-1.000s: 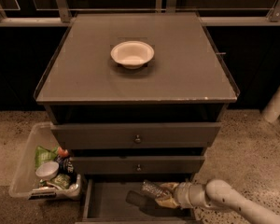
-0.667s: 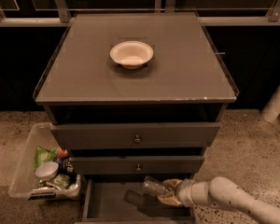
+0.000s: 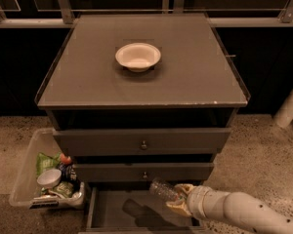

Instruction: Pick water bottle from bottom drawer and place on counter

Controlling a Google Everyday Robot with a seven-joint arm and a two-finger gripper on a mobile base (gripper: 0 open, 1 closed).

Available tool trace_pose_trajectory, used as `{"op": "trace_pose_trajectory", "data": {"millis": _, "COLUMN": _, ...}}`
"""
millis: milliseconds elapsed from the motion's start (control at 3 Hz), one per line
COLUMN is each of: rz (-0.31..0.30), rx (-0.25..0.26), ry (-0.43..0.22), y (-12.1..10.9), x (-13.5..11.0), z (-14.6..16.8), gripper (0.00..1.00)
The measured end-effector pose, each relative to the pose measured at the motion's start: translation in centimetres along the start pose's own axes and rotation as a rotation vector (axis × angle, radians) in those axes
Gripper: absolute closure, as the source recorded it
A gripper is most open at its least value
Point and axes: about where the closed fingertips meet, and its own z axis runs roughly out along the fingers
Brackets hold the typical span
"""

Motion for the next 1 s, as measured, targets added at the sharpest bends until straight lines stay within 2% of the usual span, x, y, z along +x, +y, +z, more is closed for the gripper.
{"op": "trace_pose_trajectory", "data": {"millis": 333, "rz": -0.088, "rx": 0.139, "ry": 0.016, "y": -2.9, "x": -4.1, "z": -7.5, "gripper": 1.00}}
{"op": "trace_pose_trajectory", "data": {"millis": 667, "rz": -0.114, "rx": 0.179, "ry": 0.032, "y": -3.6, "x": -4.9, "z": -9.4, "gripper": 1.00}}
{"op": "trace_pose_trajectory", "data": {"millis": 1000, "rz": -0.113, "rx": 0.176, "ry": 0.031, "y": -3.6, "x": -4.9, "z": -9.2, "gripper": 1.00}}
